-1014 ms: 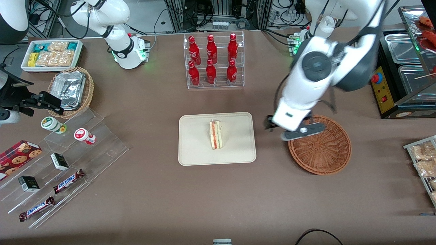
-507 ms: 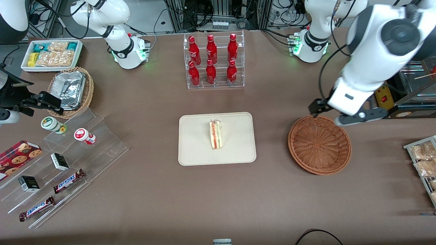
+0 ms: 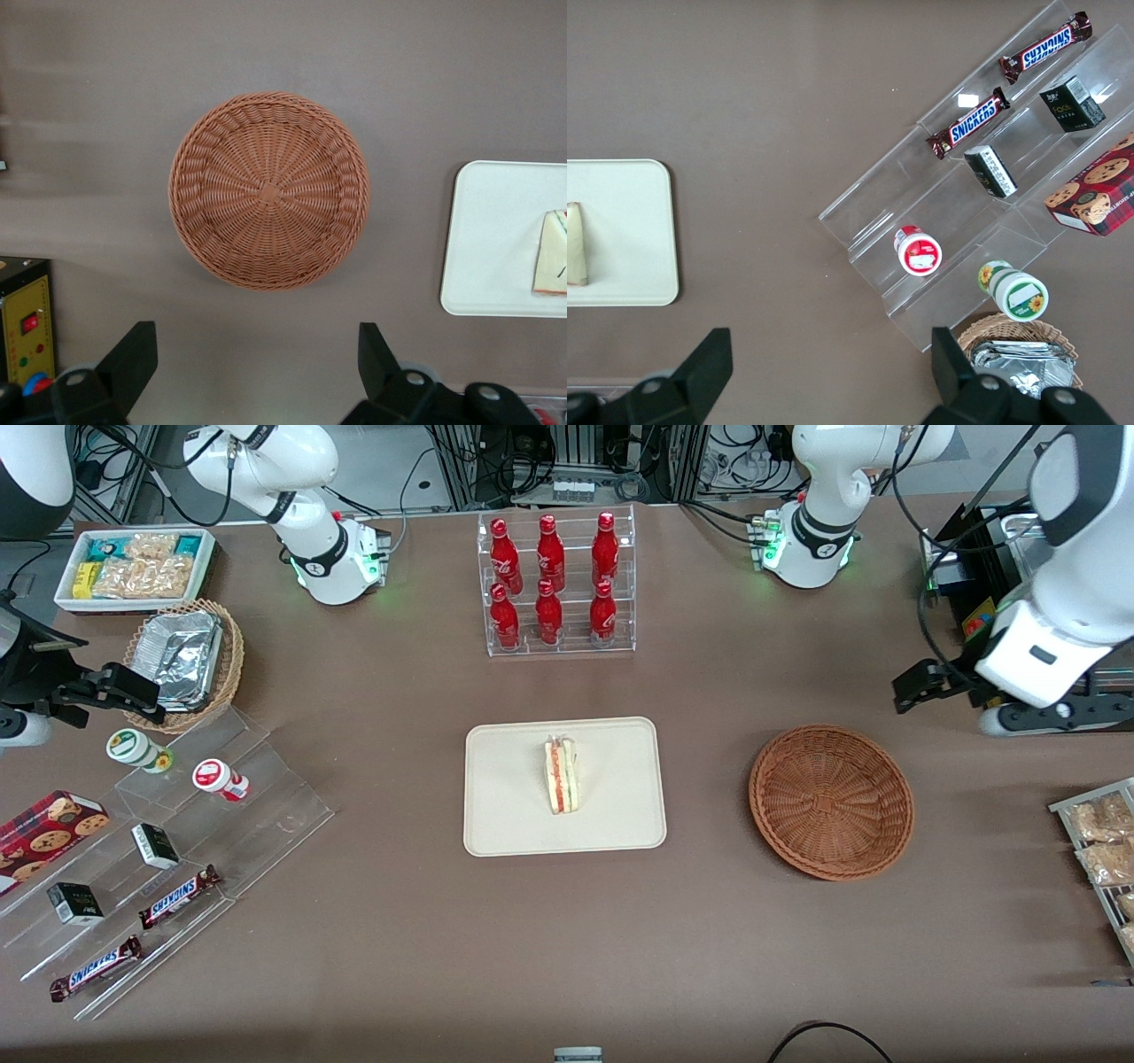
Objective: Place sandwich from basket to tray
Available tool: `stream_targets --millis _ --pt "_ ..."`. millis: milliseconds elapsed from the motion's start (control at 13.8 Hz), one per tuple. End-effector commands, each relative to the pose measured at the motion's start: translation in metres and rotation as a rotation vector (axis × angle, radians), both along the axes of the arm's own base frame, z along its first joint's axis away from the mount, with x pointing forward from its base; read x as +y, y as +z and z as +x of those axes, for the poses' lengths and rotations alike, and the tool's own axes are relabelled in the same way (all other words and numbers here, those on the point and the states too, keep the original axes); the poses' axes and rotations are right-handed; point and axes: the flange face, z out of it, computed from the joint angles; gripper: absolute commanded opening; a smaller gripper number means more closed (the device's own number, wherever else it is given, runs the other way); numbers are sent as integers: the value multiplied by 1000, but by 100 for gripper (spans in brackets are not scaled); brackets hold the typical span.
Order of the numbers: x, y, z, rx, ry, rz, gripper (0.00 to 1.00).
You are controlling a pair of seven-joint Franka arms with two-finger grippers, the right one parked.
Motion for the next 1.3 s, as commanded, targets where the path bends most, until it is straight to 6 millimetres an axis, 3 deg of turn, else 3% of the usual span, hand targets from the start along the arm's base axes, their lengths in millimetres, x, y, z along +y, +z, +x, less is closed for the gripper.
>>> stream_targets --millis 0,580,1232 --pt "12 18 -5 -19 -16 -22 100" --pt "16 43 -14 6 -22 -10 100" --pt "19 50 -20 34 -97 44 100"
